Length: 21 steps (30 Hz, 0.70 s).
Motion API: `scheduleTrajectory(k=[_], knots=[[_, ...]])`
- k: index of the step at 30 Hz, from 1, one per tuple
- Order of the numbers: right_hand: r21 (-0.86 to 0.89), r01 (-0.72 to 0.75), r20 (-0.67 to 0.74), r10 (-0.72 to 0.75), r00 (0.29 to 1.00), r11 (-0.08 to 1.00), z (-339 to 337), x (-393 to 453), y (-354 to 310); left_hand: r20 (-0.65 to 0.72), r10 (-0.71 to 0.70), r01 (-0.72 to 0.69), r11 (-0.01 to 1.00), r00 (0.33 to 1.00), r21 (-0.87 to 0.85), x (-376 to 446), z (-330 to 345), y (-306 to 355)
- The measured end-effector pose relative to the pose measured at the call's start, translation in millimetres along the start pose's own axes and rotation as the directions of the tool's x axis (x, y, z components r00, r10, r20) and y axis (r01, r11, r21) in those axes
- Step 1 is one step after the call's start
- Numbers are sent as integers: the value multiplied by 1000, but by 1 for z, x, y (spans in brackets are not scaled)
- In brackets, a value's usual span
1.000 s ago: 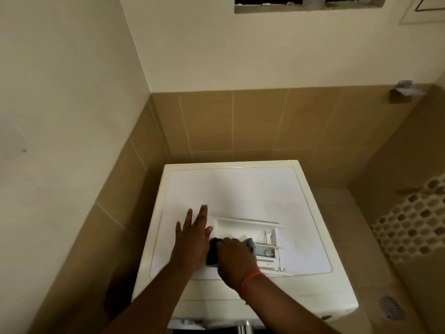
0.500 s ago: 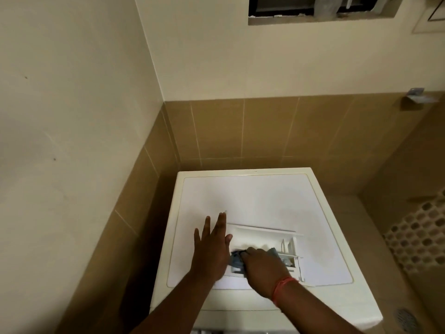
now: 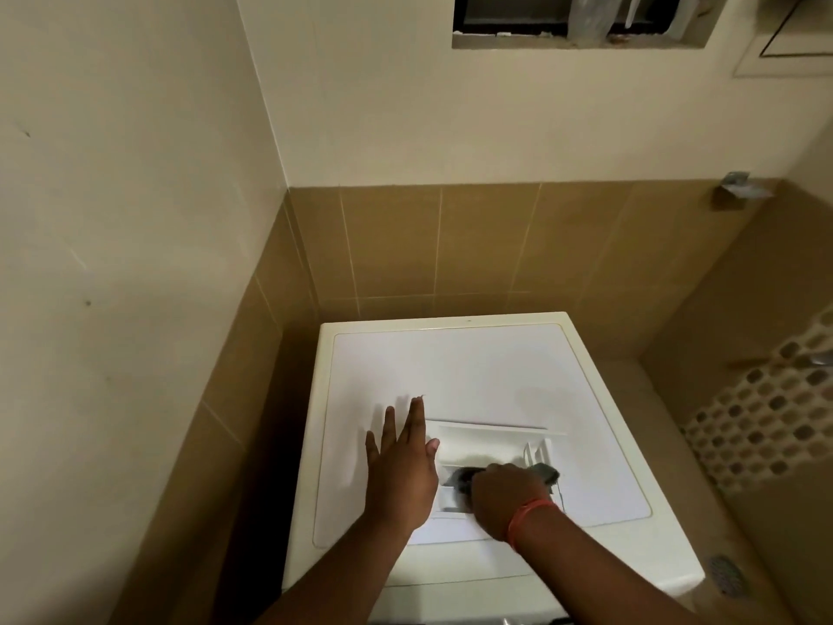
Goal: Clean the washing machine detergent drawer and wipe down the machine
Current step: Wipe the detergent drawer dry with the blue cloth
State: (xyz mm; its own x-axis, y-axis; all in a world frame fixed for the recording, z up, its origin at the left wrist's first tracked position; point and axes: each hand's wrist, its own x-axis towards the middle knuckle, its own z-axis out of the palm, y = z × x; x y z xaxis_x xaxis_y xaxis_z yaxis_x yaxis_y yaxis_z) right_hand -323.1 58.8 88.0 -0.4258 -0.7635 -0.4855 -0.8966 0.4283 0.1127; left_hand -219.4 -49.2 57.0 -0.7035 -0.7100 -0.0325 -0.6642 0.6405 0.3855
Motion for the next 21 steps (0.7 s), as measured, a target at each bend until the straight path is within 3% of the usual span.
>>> scheduleTrajectory(k=[5, 11, 13, 17, 21], knots=[[125, 149, -230, -118, 966, 981, 11, 1, -24, 5, 10, -11, 1000, 1000, 27, 1, 0, -2], [22, 41, -259, -34, 965, 999, 28, -5, 19, 10, 25, -25, 998, 1000, 51, 0, -3, 0], [76, 33, -314, -7, 949, 997, 33, -2, 12, 6, 18, -19, 999, 1000, 34, 0, -4, 0], [439, 239, -483, 3, 876, 866, 24, 11, -1, 28, 10, -12, 997, 1000, 70, 1, -2, 0], [342, 328, -519, -114, 847, 881, 21, 22, -6, 32, -5, 4, 999, 999, 43, 3, -1, 1]])
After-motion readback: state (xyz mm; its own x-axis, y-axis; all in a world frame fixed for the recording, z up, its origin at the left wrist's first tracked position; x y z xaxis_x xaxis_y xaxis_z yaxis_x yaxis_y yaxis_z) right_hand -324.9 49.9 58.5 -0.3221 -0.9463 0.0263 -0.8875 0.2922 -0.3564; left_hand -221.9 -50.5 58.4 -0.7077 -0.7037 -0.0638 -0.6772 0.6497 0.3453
